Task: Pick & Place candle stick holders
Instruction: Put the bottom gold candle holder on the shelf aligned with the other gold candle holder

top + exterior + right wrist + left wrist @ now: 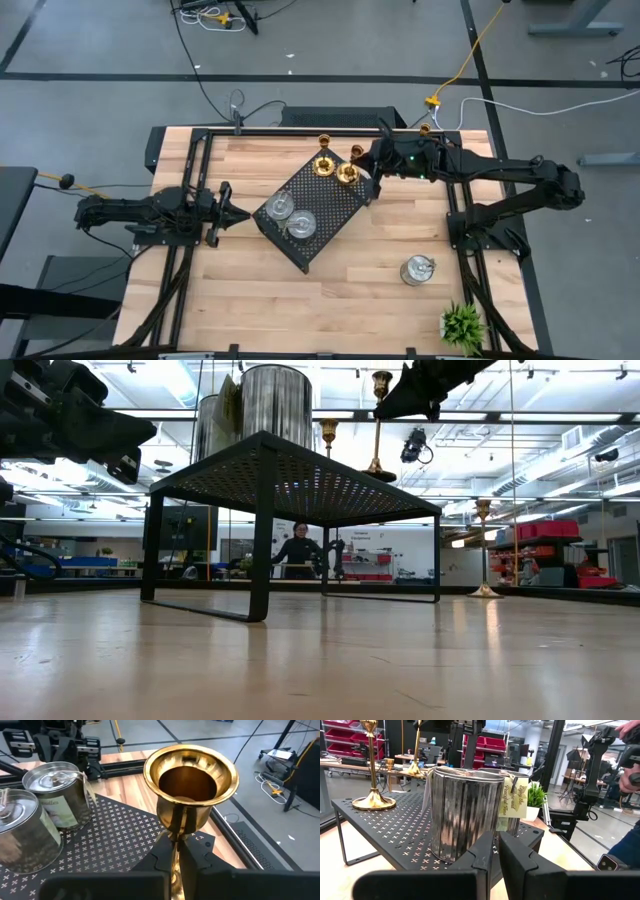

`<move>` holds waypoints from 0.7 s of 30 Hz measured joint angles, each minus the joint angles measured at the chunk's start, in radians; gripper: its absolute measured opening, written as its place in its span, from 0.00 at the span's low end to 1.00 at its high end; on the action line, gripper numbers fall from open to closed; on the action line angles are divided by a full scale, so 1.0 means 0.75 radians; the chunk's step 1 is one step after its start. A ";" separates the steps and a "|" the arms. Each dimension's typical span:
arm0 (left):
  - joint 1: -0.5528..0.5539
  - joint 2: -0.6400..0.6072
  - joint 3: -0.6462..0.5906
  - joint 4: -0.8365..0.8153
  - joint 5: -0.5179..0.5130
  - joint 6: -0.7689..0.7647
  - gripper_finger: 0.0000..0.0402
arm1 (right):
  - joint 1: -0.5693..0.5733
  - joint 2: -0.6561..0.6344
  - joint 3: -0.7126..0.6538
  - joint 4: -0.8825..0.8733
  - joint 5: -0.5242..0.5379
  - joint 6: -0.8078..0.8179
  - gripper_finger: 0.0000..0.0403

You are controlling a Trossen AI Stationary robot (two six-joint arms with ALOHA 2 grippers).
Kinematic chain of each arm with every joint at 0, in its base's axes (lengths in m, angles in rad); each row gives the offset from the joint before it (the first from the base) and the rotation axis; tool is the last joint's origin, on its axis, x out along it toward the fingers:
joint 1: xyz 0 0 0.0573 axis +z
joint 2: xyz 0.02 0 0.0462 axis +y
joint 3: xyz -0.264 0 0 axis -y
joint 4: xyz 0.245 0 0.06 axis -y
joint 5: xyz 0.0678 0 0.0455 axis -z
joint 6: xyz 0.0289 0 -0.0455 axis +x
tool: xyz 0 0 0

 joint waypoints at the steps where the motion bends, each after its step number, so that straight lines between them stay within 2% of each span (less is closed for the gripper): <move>1: 0.000 0.000 0.000 0.000 0.000 0.000 0.10 | -0.004 0.000 0.000 0.002 0.000 0.001 0.03; 6: 0.000 0.000 0.000 0.000 0.000 0.000 0.10 | -0.044 0.000 0.003 0.016 -0.013 0.016 0.03; 14: 0.000 0.000 -0.001 0.000 0.000 0.000 0.10 | -0.072 -0.001 0.123 -0.103 -0.012 0.036 0.03; 21: 0.000 0.000 0.000 0.000 0.000 0.000 0.10 | -0.049 0.023 0.087 -0.112 -0.023 0.077 0.03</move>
